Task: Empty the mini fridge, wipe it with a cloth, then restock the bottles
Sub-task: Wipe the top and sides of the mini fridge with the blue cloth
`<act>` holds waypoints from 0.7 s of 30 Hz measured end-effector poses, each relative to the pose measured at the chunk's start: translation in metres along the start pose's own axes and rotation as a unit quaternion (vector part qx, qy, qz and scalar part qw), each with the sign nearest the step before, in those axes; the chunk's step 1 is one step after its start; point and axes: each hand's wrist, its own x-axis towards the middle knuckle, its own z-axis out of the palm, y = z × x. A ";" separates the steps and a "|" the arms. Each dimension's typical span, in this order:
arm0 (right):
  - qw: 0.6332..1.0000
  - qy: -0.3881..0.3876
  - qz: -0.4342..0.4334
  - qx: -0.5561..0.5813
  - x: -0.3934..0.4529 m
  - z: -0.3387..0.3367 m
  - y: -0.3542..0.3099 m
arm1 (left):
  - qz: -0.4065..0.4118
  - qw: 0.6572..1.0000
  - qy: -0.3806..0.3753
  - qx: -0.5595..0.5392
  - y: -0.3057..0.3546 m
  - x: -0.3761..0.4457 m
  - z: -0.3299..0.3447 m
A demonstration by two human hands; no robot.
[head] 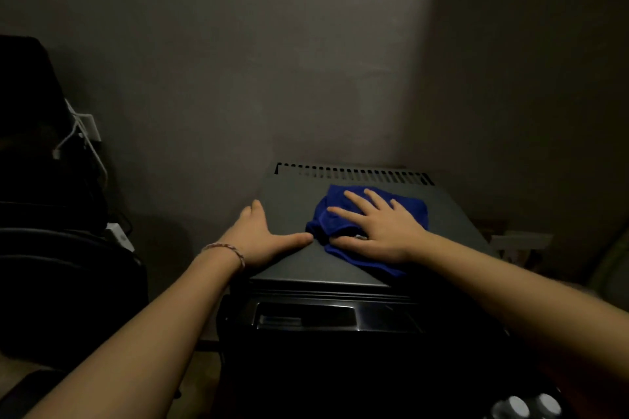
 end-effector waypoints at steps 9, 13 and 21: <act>0.998 0.018 -0.057 0.001 0.048 -0.004 -0.035 | 0.006 0.998 -0.023 0.050 0.000 -0.002 -0.001; 0.997 0.028 -0.071 -0.001 0.099 -0.011 -0.034 | 0.005 0.999 -0.020 0.050 0.000 -0.001 0.000; 0.995 0.030 0.089 0.044 0.121 -0.014 0.030 | -0.005 0.999 -0.026 0.029 0.001 -0.001 0.001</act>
